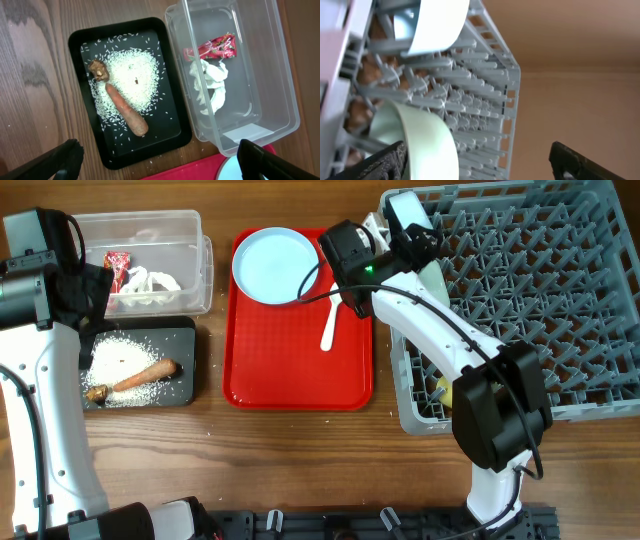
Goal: Sort waste into correct bins and load items into the dishwasher rack
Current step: 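Reach right gripper to the white plate edge and grasp it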
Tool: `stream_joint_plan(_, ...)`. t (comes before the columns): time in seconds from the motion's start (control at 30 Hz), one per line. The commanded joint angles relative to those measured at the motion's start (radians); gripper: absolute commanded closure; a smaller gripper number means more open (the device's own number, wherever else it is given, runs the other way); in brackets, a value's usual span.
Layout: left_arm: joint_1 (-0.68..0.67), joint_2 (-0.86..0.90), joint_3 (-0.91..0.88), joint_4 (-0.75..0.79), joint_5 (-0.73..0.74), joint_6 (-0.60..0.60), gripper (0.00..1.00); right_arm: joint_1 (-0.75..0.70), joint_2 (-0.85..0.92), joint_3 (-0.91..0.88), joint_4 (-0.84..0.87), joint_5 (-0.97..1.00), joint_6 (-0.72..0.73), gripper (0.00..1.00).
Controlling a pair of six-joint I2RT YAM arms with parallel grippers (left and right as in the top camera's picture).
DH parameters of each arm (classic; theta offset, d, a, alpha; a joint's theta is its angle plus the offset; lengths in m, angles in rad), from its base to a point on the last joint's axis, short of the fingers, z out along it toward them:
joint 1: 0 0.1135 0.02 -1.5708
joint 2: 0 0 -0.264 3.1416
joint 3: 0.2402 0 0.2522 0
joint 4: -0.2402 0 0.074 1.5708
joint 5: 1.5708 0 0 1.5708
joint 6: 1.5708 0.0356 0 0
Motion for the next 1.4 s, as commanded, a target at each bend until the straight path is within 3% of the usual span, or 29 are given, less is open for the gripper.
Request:
stream_joint_plan(0.0, 0.001, -0.004, 0.012, 0.0, -0.005, 0.008, 0.0, 0.0, -0.017, 0.014, 0.051, -0.09, 0.009, 0.05)
stream_joint_plan(0.13, 0.001, -0.004, 0.012, 0.0, -0.005, 0.008, 0.0, 0.004, -0.054, 0.035, 0.117, -0.229, 0.01, 0.01)
stream_joint_plan(0.33, 0.001, -0.004, 0.012, 0.0, -0.005, 0.008, 0.0, 0.013, -0.087, 0.035, 0.074, -0.695, 0.013, 0.0)
stream_joint_plan(0.43, 0.001, -0.004, 0.012, 0.0, -0.005, 0.008, 0.0, 0.013, -0.087, 0.035, 0.017, -1.056, 0.044, 0.0)
stream_joint_plan(0.47, 0.001, -0.004, 0.012, 0.0, -0.005, 0.008, 0.0, 0.013, -0.087, 0.035, 0.011, -1.23, 0.082, 0.0)
stream_joint_plan(0.6, 0.001, -0.004, 0.012, 0.0, -0.005, 0.008, 0.0, 0.013, -0.086, 0.035, 0.066, -1.514, 0.35, 0.0)
stream_joint_plan(0.7, 0.001, -0.004, 0.012, 0.0, -0.005, 0.008, 0.0, 0.016, -0.086, 0.035, 0.084, -1.444, 0.584, 0.0)
stream_joint_plan(0.77, 0.001, -0.004, 0.012, 0.0, -0.005, 0.008, 0.0, 0.016, -0.086, 0.042, 0.1, -1.408, 0.659, 0.01)
stream_joint_plan(0.97, 0.001, -0.004, 0.012, 0.0, -0.005, 0.008, 0.0, 0.04, -0.078, 0.091, 0.105, -1.179, 0.698, 0.0)
stream_joint_plan(1.13, 0.001, -0.004, 0.012, 0.0, -0.005, 0.008, 0.0, 0.039, 0.047, 0.091, 0.173, -1.147, 0.758, 0.0)
stream_joint_plan(1.37, 0.001, -0.004, 0.012, 0.0, -0.005, 0.008, 0.0, 0.039, 0.148, 0.085, 0.197, -1.145, 1.107, 0.01)
